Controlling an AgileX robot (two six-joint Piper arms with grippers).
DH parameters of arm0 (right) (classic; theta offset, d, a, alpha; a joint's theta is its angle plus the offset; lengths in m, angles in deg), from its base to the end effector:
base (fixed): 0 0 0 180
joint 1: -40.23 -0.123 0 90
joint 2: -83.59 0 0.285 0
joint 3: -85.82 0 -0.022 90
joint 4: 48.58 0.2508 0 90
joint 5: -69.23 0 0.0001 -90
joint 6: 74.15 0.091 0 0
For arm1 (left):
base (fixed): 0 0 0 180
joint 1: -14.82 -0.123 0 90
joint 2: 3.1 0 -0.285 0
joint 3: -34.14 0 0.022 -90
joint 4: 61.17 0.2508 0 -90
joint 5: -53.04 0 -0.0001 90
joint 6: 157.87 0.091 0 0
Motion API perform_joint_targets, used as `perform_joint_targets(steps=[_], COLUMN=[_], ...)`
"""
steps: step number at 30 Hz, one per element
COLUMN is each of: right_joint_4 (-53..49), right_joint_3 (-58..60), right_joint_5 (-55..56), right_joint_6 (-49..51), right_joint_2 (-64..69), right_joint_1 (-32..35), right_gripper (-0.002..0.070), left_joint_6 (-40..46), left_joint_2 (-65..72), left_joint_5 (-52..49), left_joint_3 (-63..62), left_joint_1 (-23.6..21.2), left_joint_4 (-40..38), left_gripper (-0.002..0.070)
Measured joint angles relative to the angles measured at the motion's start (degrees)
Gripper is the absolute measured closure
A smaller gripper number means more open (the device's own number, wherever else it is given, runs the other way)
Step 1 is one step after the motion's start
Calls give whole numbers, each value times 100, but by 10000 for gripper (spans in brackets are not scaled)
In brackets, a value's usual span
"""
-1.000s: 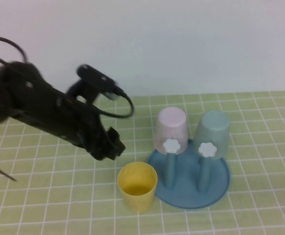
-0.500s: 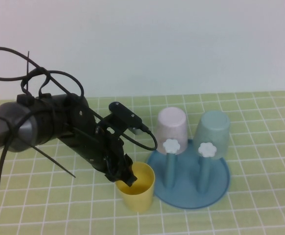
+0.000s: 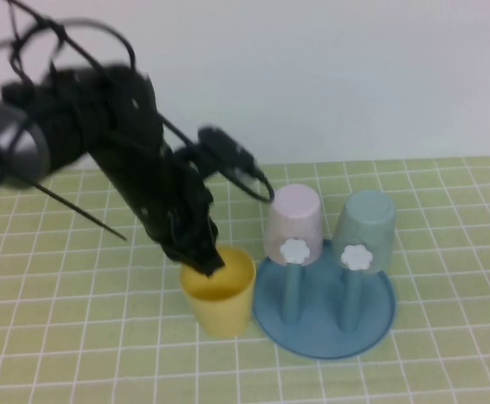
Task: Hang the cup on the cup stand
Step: Pick up the cup from the table, then adjust the cup with two arms
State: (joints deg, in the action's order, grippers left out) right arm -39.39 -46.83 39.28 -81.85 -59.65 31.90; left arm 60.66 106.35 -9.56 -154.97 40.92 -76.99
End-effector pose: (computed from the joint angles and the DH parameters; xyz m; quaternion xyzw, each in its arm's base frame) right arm 0.0998 0.0220 0.3046 -0.0805 0.8332 0.0743 0.5421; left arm 0.3250 -0.1838 0.2843 0.4860 0.8516 -0.1136 0.1602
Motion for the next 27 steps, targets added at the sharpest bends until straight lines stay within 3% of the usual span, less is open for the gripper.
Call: perform_joint_targets(steps=[6,8,11,17,19,22,25,27], right_joint_4=[176,260,516,1745,2161,2498,2590,2595], right_joint_3=[-513,-672,-806,-898,-898,-898,-898,-898], right_joint_5=[182,159,102,-402,-820,-1306,-1400,-1410], right_joint_6=[-294,-468,-1006,-3485,-4658,-5663,-5941,-5993], right_joint_2=[0,0,0,0,0,0,0,0], right_joint_1=[0,0,0,0,0,0,0,0], right_gripper=[678,678,678,678,678,675,613,496], left_joint_6=[-489,-624,-666,-645,-645,-642,-632,-587], left_joint_2=[-482,-595,-721,-681,-599,-459,-305,-199], left_joint_5=[-485,-433,-215,-133,-145,-121,-107,-42], left_joint_3=[-1298,-1720,-2139,-2282,-2282,-2282,-2282,-2282], left_joint_1=[0,0,0,128,311,674,1076,1316], left_joint_4=[296,-60,-1285,-3706,-3825,-3641,-3607,-3593], left_gripper=[664,664,664,664,664,664,664,664])
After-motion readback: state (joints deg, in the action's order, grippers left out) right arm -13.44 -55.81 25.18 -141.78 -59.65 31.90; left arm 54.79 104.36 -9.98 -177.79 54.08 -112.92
